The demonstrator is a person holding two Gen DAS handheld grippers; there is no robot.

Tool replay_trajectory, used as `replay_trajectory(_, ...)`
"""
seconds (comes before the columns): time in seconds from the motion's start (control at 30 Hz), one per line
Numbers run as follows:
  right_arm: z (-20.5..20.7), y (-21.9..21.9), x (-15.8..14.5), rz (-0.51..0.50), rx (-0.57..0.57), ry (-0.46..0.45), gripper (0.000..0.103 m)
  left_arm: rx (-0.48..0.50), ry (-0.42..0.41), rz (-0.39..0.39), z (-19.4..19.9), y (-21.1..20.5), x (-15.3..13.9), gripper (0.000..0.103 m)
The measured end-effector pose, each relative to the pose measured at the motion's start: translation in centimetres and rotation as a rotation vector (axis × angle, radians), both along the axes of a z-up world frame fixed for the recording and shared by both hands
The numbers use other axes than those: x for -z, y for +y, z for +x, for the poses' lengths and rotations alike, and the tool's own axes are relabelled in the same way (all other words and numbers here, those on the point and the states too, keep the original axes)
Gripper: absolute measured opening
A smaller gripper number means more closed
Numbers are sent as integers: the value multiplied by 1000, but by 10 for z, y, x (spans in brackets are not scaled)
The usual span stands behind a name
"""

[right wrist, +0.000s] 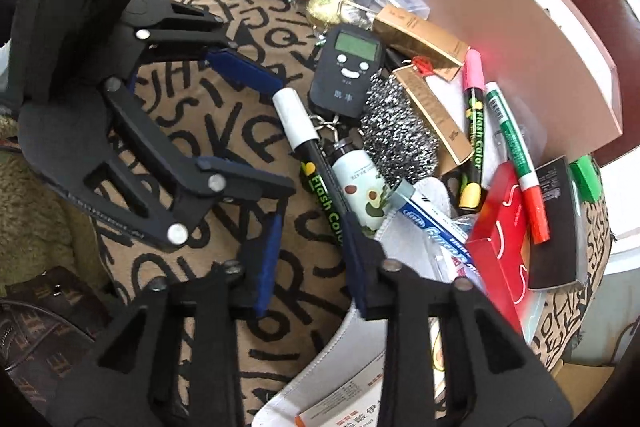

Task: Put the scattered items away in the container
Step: 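Withdraw the right tool from the box toward the scattered markers, then grasp the white Flash Color marker with the right gripper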

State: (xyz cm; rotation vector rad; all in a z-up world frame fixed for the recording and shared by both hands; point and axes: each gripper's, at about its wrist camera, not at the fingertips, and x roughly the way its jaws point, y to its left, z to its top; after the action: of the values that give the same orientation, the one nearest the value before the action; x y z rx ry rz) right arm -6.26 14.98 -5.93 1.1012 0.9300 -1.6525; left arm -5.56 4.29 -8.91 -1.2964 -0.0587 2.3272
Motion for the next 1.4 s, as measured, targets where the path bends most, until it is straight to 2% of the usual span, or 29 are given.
replay_trajectory(0.17, 1, -5, 12, 46, -48, 1, 13, -5, -21, 41, -3, -6, 2, 75)
replay_trajectory(0.4, 3, -4, 12, 61, -59, 14, 13, 85, -11, 31, 5, -3, -1, 75)
replay_trajectory(0.57, -2, 0, 8, 50, -44, 2, 13, 92, -24, 49, -4, -4, -2, 75)
replay_trajectory(0.63, -2, 0, 7, 55, -47, 7, 13, 83, -23, 60, -7, -5, -3, 75)
replay_trajectory(0.73, -5, -1, 4, 55, -36, 33, 20, 73, -22, 63, -10, -2, -3, 75)
replay_trajectory(0.93, -5, -8, 16, 115, -60, 40, 27, 72, -9, 10, -12, 14, 5, 75)
replay_trajectory(1.03, 1, -11, 20, 133, -83, 72, 28, 61, 2, 20, -12, 16, 5, 65)
replay_trajectory(1.13, 0, -10, 20, 131, -74, 63, 20, 50, -5, 80, -13, 7, 4, 53)
replay_trajectory(1.2, -1, -7, 19, 118, -64, 50, 20, 34, -23, 129, -17, -3, 5, 45)
replay_trajectory(1.27, 0, -3, 18, 105, -58, 43, 20, 28, -33, 152, -17, -7, 5, 44)
replay_trajectory(1.4, 1, 2, 17, 87, -46, 33, 20, 42, 0, 119, -9, -3, 0, 44)
